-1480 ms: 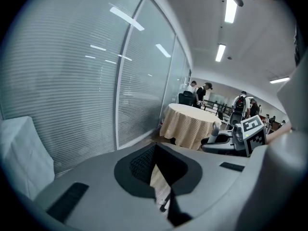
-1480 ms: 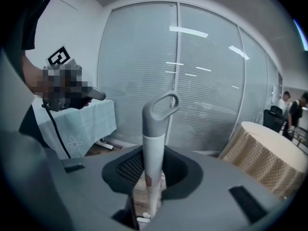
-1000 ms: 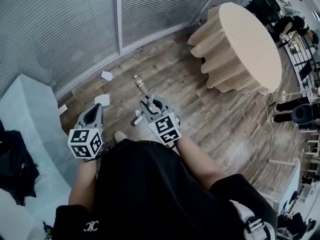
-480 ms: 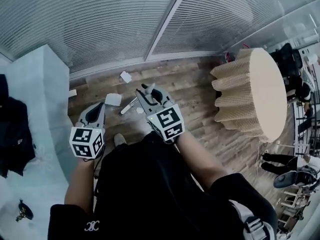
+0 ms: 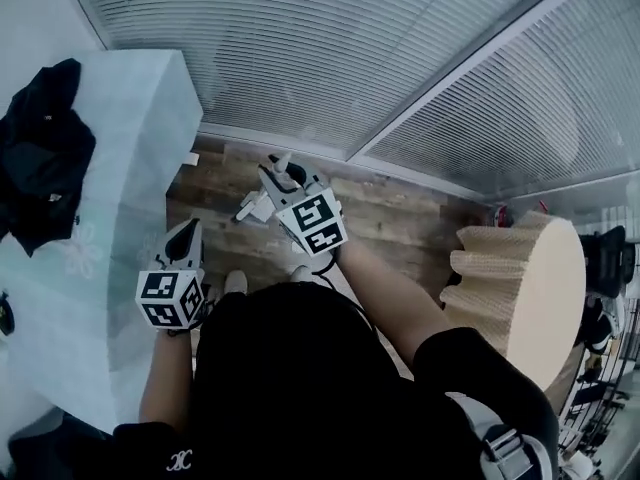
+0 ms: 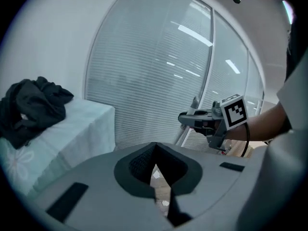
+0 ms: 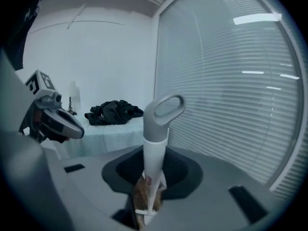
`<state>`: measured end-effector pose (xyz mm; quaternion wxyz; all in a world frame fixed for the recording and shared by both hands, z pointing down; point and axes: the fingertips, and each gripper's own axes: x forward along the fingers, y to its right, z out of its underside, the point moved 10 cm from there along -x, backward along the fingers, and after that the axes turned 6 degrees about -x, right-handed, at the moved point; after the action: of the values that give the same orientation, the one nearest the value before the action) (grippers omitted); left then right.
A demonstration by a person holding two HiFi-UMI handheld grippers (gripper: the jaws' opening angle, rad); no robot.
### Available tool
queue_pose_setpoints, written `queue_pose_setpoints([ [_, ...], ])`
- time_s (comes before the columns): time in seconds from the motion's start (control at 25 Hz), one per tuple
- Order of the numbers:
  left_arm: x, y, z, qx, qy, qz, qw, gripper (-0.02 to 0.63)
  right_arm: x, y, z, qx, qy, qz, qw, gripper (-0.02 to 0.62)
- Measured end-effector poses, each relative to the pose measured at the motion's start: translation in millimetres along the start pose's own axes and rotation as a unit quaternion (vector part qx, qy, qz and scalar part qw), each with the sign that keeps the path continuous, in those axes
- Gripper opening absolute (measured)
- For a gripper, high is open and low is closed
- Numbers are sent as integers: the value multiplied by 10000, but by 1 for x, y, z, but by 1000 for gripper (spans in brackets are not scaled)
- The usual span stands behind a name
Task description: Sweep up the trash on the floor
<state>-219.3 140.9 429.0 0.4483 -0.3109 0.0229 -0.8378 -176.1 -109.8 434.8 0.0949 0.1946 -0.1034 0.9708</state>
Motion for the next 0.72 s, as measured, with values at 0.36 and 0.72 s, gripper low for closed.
queue_pose_setpoints([
  [0.36, -31, 15, 26, -363, 182, -843, 9956, -5, 12, -4, 40, -255, -331, -676, 9968, 100],
  [0.72, -1, 45, 27, -54, -144, -477, 9987, -5, -82, 10, 82, 14, -534, -335, 9980, 100],
])
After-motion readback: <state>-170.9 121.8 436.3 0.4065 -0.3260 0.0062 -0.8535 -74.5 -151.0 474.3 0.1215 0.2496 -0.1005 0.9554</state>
